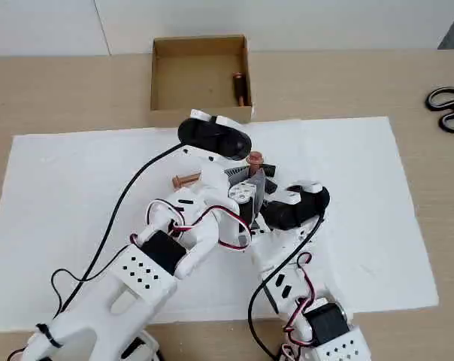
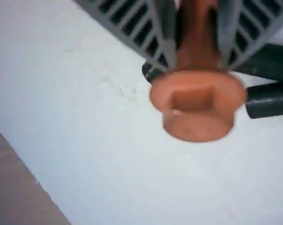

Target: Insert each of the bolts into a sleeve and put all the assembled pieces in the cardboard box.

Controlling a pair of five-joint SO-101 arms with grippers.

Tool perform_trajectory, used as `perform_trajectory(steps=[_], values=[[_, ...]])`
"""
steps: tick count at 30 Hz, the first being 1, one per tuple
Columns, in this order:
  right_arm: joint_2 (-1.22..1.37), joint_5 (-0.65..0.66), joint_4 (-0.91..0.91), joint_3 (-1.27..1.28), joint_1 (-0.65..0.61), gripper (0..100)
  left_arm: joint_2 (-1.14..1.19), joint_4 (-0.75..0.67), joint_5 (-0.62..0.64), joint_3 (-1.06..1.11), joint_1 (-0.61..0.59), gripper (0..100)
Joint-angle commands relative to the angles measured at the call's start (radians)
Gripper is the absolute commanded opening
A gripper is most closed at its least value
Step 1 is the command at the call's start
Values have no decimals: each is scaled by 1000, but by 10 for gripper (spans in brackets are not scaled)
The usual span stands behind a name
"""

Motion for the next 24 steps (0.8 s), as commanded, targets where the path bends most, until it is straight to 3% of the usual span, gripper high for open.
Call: perform_trajectory(steps=[1,10,17,24], values=[[-24,-3,-27,6,4,3,-26,34,-12,-28,-5,8],[-24,-3,-27,6,4,3,-28,61,-9,-31,-5,130],[-24,-3,-25,6,4,3,-71,61,-9,-33,-8,158],[-24,-2,-25,6,4,3,-126,97,-8,-30,-100,181]])
